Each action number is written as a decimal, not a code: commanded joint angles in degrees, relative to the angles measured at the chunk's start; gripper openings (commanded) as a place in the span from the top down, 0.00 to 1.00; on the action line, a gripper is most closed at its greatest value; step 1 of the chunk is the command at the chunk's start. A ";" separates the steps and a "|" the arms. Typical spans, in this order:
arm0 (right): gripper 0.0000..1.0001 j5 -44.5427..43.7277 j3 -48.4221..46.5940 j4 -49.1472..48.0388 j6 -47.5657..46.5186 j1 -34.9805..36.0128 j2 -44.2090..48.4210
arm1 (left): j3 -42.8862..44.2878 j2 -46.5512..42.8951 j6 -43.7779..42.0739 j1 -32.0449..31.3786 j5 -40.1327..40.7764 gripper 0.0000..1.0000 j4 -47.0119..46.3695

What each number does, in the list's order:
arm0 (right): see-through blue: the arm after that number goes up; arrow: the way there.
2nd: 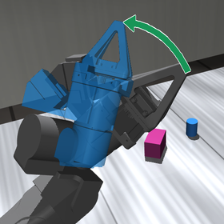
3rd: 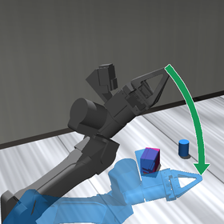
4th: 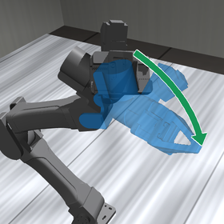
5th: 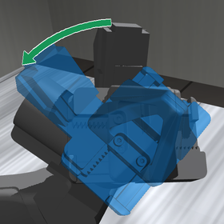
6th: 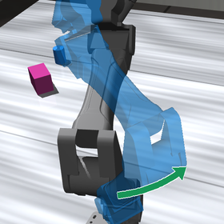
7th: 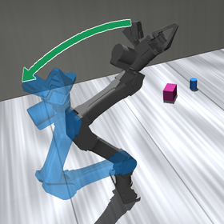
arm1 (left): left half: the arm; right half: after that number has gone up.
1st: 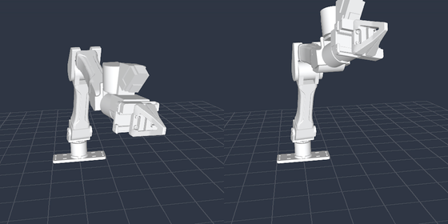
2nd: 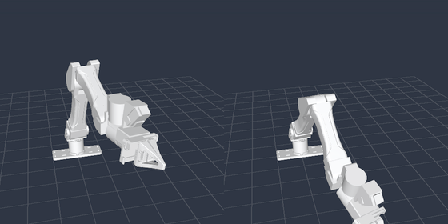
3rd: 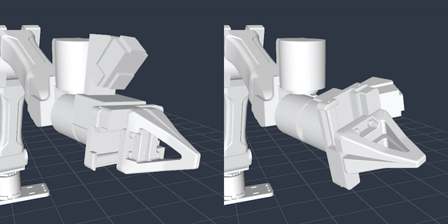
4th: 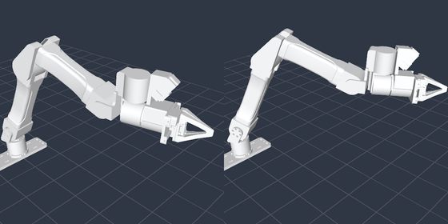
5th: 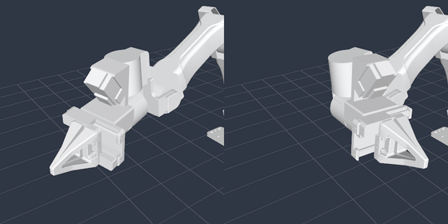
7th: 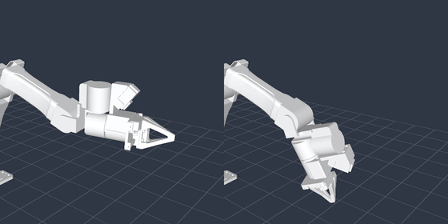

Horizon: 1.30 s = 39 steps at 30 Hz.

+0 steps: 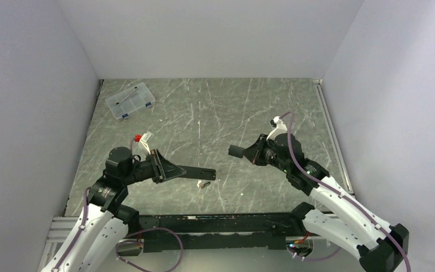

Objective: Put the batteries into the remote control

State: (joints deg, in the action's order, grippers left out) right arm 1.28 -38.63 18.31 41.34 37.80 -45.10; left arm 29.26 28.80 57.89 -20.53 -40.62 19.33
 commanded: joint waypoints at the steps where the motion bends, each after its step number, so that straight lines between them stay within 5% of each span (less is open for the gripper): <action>1: 0.98 4.50 1.75 -4.77 -1.09 -3.45 -2.44 | 1.05 -0.81 -0.59 0.23 -0.16 1.00 -1.07; 22: 1.00 21.66 13.16 -23.40 3.36 -25.81 -16.59 | -0.25 -2.02 0.03 0.23 -0.82 1.00 -0.54; 39: 1.00 24.15 14.43 -31.94 5.53 -32.16 -26.79 | -1.23 -2.04 0.65 0.23 -0.78 1.00 -1.35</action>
State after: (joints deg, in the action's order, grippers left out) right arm 24.73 -23.70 -9.65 46.50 6.39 -70.46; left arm 27.90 26.79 58.15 -20.53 -40.66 20.47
